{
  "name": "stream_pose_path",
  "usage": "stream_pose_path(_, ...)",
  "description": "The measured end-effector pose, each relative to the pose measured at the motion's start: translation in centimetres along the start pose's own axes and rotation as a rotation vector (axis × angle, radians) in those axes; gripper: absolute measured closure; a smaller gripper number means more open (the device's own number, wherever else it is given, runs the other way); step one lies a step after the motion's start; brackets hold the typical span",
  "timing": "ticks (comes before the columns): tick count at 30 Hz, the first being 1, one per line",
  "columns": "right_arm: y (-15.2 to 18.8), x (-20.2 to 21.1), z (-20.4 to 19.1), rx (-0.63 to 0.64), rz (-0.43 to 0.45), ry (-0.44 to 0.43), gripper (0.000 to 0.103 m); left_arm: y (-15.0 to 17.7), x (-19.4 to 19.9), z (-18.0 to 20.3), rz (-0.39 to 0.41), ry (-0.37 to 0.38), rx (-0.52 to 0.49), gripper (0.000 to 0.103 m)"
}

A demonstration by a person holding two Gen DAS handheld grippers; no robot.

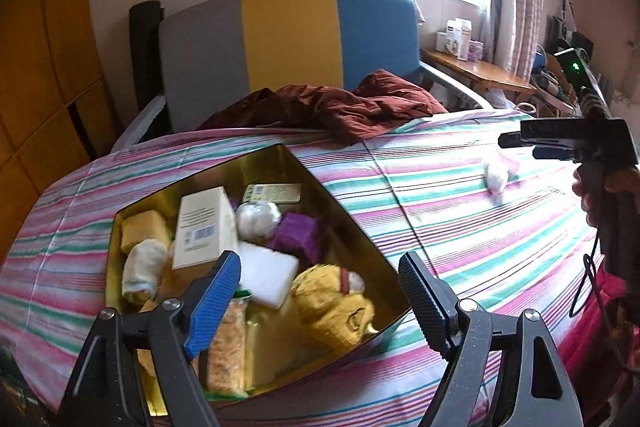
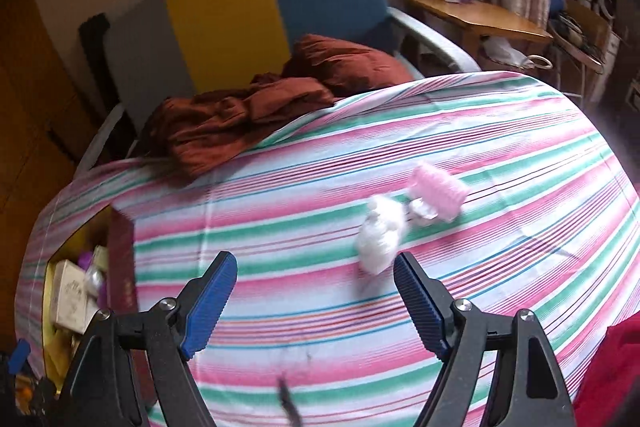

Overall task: Organize objects
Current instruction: 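Move both open tools back to the cotton bag and pink roller, then grasp the bag of white cotton with the left tool while the right grasps the pink roller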

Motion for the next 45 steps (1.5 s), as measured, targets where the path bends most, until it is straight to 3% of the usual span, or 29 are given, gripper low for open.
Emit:
stream_pose_path(3,-0.9,-0.8,1.6,-0.020,-0.002,0.024,0.021,-0.5,-0.5,1.1,-0.001,0.013,-0.020,0.017)
stream_pose_path(13,-3.5,-4.7,7.3,-0.091,0.002,0.057,0.021,-2.4,-2.4,5.4,-0.009,0.063,-0.088,0.017)
stream_pose_path(21,-3.0,-6.6,13.1,-0.299,-0.024,0.016,0.020,-3.9,-5.8,10.1,-0.049,0.113,-0.134,0.017)
stream_pose_path(26,-3.0,-5.9,14.2,-0.380,-0.006,-0.042,0.020,-4.6,-9.4,14.3,-0.111,0.165,-0.146,0.017)
stream_pose_path(37,-2.6,-5.8,15.1,-0.445,-0.021,-0.066,0.020,-6.2,-16.8,23.2,-0.204,0.286,-0.168,0.017)
stream_pose_path(45,-2.1,-6.8,15.9,-0.490,-0.055,-0.058,0.020,-7.5,-22.1,26.9,-0.242,0.317,-0.182,0.022)
Point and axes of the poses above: each gripper's, at about its wrist camera, not at the fingertips, and x roughly against the way its jaws point, z to its right, y to its underside, the point moved 7 cm from there along -x, roughly the way its jaws point, and after that the axes turned 4 degrees about x, right-handed, at the moved point
